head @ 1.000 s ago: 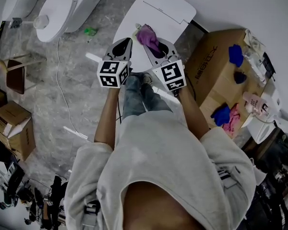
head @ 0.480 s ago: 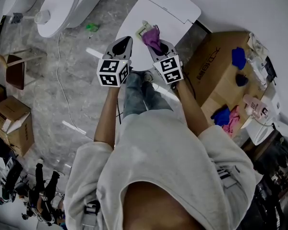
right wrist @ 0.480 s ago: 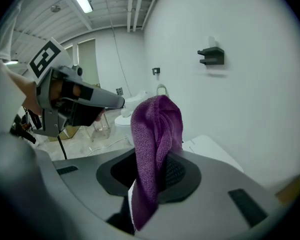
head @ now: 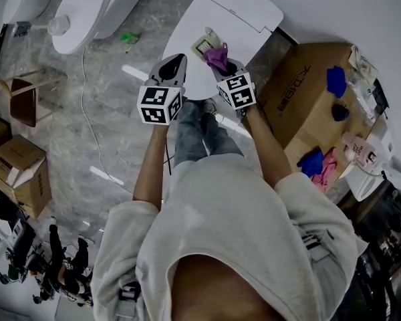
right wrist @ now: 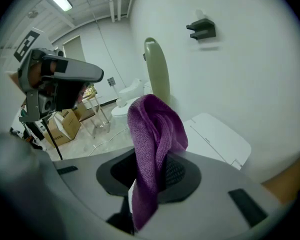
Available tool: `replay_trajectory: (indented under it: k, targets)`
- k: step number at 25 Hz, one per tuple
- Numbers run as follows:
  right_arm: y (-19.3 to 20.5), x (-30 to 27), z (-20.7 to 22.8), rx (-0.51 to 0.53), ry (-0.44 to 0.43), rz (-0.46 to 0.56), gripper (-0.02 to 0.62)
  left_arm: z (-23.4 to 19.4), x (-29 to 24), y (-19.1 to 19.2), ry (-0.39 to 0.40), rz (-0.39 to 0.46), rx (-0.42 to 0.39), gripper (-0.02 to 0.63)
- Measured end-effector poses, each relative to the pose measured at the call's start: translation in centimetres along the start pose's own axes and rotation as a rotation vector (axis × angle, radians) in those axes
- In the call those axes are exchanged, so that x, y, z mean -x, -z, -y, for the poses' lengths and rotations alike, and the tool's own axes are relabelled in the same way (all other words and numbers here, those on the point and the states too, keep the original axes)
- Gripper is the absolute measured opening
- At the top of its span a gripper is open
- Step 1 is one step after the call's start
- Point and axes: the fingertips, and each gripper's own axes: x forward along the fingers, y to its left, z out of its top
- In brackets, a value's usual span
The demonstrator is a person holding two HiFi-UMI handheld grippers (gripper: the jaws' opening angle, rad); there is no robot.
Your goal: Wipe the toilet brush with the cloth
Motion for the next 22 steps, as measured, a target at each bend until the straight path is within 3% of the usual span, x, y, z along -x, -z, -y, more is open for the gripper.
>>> replay_trajectory:
  k: [14, 22]
  targets:
    - [6.3, -5.1, 1.5, -0.081, -0.031, -0.222, 0.103, -2.0, -0.6, 0.0, -0.009, -0.022, 0.008, 0.020]
    - [10.3, -5.2, 4.3, -0.236, 0.029, -0.302, 0.103, -1.6, -0.9, -0.2, -0.005, -0.018, 0.001, 0.020]
